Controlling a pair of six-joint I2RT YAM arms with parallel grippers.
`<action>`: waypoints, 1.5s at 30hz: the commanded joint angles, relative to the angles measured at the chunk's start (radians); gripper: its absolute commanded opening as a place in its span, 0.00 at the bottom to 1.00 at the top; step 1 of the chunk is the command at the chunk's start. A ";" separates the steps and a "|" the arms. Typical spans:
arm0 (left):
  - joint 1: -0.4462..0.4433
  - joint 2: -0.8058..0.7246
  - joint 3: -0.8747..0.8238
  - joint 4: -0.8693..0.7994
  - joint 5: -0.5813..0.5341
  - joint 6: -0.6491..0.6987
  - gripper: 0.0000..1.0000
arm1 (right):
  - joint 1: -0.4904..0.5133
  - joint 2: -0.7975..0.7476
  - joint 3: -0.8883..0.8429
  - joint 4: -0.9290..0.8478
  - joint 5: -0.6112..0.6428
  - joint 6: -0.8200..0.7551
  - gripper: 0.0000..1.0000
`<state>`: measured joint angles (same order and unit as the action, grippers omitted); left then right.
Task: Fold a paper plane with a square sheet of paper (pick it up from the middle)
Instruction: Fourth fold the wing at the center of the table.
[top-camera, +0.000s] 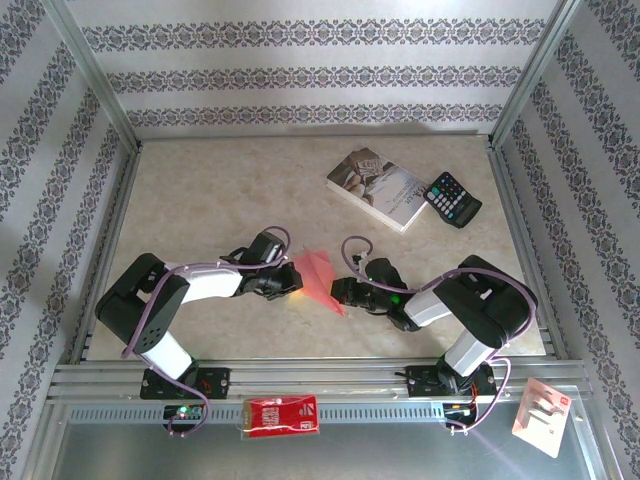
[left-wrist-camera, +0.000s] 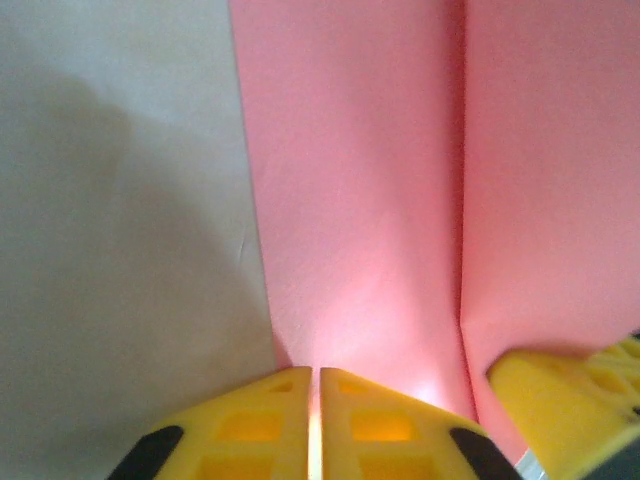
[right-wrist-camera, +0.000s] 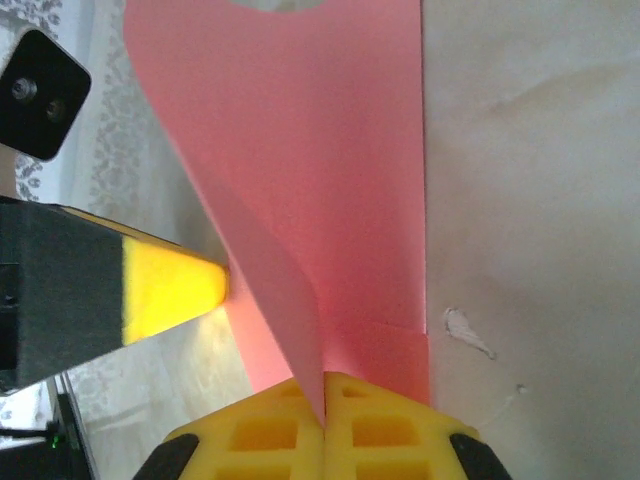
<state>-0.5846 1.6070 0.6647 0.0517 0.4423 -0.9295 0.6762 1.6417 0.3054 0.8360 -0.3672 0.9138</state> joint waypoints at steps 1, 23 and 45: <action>-0.012 -0.048 -0.013 0.035 -0.024 -0.012 0.15 | -0.021 -0.022 0.020 -0.087 -0.062 -0.107 0.00; -0.077 0.119 0.133 0.187 0.070 0.035 0.05 | -0.018 -0.016 -0.010 -0.046 -0.022 -0.058 0.00; -0.062 0.195 0.169 0.168 0.076 0.057 0.05 | -0.013 0.003 -0.011 -0.058 -0.001 -0.043 0.04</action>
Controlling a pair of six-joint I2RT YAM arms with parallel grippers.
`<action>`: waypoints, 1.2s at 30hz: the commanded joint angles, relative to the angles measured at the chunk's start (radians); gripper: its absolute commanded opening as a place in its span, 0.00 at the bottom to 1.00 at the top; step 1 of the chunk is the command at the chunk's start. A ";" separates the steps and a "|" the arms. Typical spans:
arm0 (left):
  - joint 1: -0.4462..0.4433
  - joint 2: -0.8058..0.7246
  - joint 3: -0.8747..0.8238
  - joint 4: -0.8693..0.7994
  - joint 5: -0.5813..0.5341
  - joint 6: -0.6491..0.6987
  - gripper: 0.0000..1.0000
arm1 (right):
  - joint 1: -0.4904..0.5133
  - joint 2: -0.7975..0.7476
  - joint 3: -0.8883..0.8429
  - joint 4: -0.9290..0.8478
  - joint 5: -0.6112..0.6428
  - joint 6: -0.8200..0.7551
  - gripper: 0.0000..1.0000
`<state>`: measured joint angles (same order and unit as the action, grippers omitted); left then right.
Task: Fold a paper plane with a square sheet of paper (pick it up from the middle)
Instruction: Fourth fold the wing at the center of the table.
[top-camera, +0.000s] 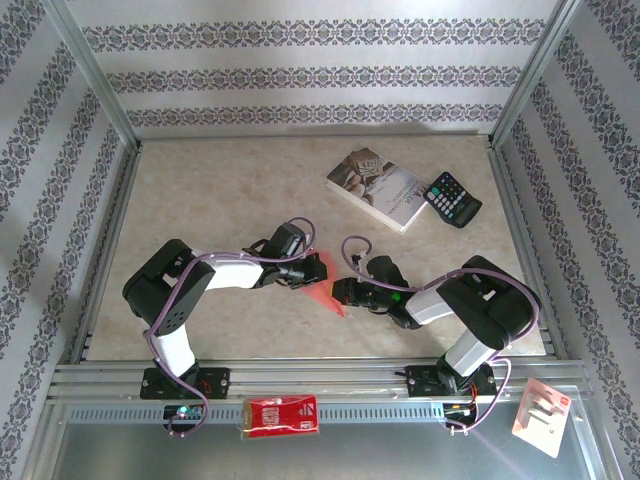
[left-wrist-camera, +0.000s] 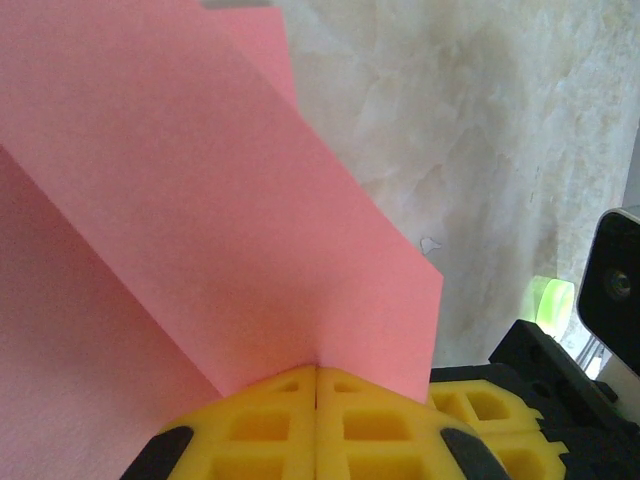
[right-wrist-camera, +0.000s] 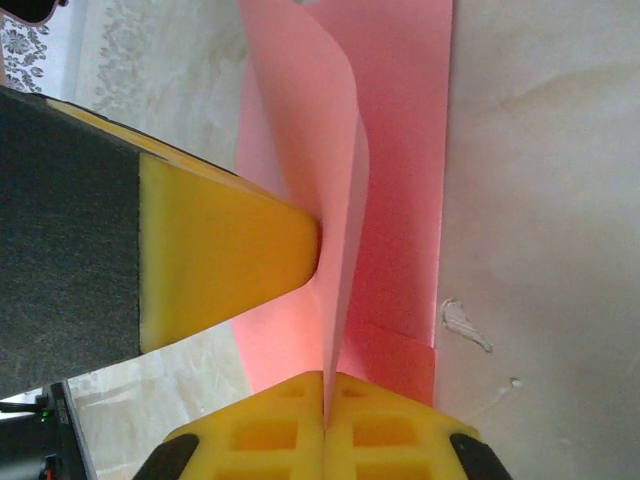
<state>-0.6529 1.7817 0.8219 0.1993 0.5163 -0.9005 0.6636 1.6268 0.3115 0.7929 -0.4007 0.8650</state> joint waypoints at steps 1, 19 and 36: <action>0.009 0.022 0.009 0.021 0.001 0.028 0.05 | 0.000 0.017 -0.016 -0.016 0.033 0.007 0.04; 0.039 0.039 -0.023 0.021 -0.011 0.045 0.05 | 0.004 0.024 -0.002 -0.039 0.035 0.010 0.06; 0.059 0.055 -0.051 0.007 -0.034 0.051 0.03 | 0.004 -0.008 0.000 -0.078 0.037 0.008 0.07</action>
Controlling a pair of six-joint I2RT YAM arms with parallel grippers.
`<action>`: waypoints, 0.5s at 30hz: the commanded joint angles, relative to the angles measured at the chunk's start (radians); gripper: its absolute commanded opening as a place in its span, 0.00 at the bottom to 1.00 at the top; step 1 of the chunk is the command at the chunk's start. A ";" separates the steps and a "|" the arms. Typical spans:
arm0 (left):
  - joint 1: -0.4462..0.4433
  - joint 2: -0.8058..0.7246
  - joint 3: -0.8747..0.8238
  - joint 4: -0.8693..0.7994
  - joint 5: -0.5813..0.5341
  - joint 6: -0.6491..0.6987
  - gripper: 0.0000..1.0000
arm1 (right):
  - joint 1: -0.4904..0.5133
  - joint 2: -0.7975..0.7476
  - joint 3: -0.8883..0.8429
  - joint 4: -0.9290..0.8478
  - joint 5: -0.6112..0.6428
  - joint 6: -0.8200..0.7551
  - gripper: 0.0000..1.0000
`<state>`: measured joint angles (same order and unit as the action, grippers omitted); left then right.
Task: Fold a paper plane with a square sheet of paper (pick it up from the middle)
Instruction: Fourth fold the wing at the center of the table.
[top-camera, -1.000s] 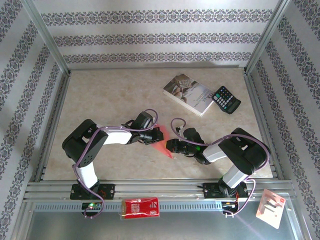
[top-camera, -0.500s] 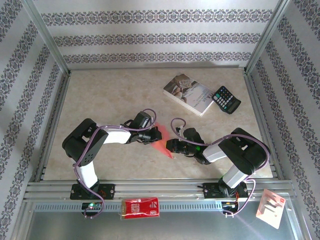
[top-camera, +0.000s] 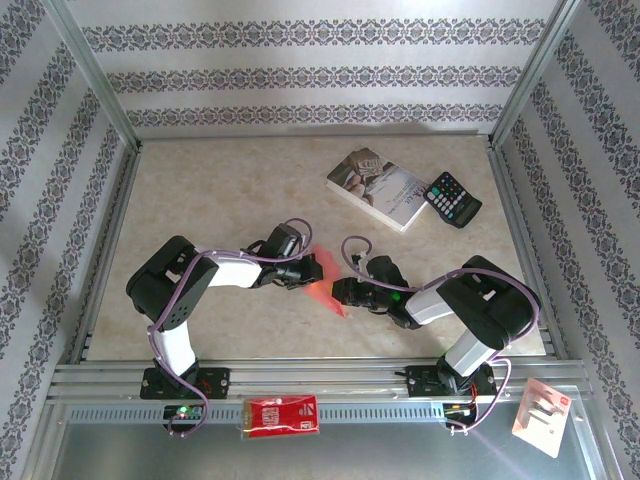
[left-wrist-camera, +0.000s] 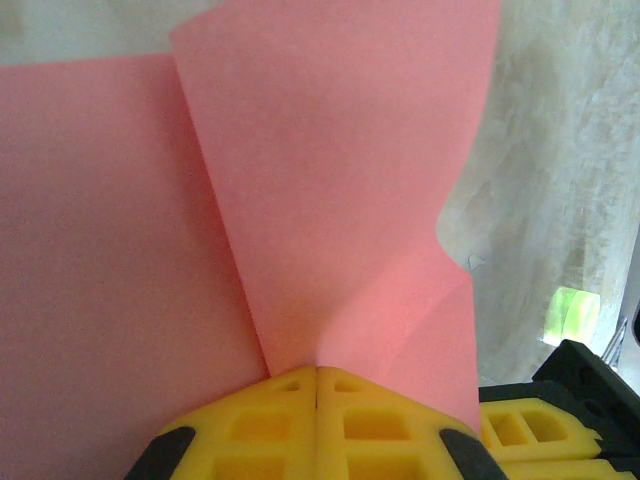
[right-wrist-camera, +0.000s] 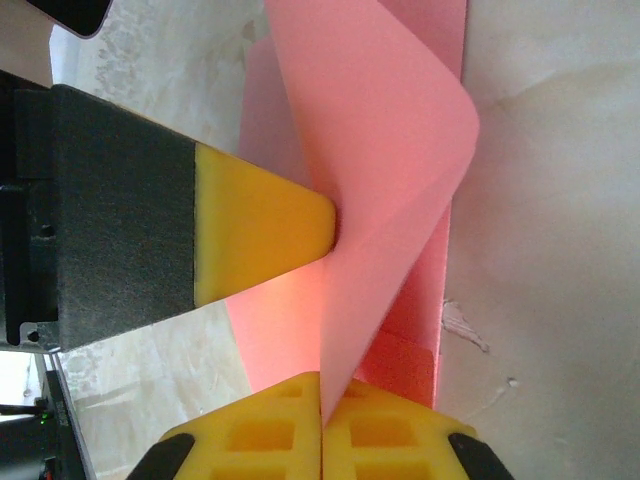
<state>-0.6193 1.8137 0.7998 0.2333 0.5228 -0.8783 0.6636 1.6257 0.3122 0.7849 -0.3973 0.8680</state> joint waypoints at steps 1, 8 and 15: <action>0.027 0.023 -0.031 -0.028 -0.043 0.030 0.03 | 0.004 -0.011 -0.002 -0.074 0.034 0.006 0.08; 0.030 0.033 -0.043 -0.026 -0.053 0.039 0.03 | 0.005 -0.041 -0.007 -0.092 0.034 0.009 0.12; 0.033 0.037 -0.044 -0.020 -0.055 0.036 0.02 | 0.010 -0.075 -0.017 -0.109 0.031 0.025 0.15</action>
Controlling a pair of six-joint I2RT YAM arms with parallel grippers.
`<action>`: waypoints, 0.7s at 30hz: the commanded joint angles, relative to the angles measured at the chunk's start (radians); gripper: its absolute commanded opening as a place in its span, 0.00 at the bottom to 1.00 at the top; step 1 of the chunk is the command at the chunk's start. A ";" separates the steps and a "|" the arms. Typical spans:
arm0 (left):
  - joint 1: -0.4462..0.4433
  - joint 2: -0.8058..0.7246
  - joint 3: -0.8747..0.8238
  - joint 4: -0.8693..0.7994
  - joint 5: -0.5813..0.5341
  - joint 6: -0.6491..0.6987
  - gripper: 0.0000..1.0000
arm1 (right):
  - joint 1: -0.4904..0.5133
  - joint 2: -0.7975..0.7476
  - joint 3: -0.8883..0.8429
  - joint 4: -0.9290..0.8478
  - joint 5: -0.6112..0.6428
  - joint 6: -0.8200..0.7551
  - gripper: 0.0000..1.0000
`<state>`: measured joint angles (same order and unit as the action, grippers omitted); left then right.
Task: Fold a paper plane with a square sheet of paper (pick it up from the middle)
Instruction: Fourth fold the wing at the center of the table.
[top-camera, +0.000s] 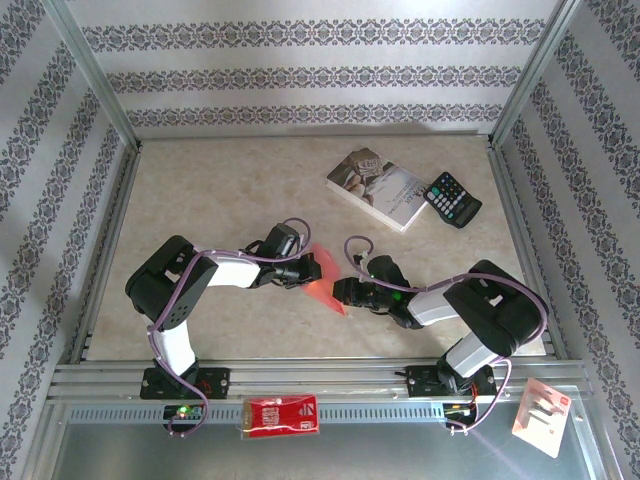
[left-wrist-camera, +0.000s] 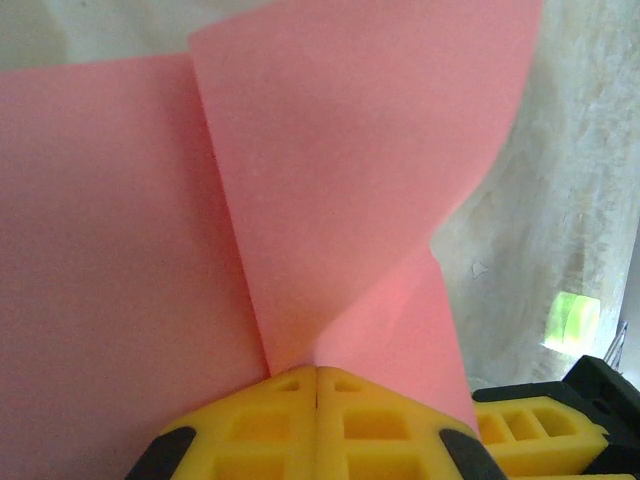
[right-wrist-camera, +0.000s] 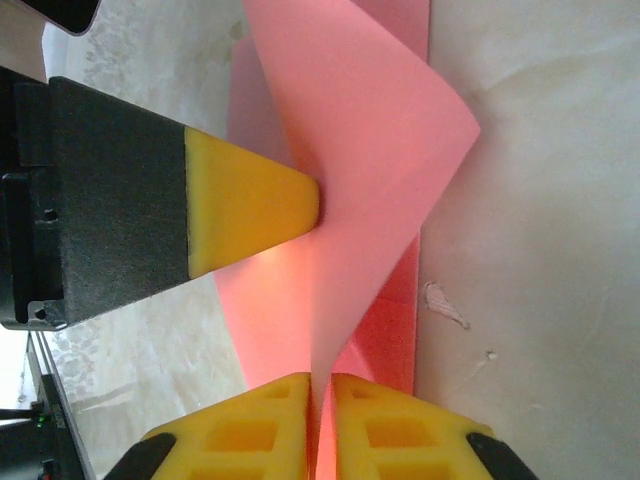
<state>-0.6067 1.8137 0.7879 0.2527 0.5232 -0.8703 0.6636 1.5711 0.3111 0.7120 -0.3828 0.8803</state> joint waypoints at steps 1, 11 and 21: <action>0.021 0.038 -0.032 -0.039 -0.054 0.027 0.02 | 0.012 -0.025 -0.017 -0.034 0.015 0.019 0.15; 0.021 0.040 -0.032 -0.039 -0.054 0.025 0.02 | 0.055 -0.070 -0.049 -0.025 0.040 0.080 0.10; 0.022 0.036 -0.044 -0.035 -0.068 0.020 0.02 | 0.082 -0.044 -0.087 -0.017 0.078 0.119 0.03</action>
<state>-0.6064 1.8137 0.7799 0.2695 0.5232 -0.8703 0.7296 1.5173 0.2535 0.7082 -0.3222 0.9779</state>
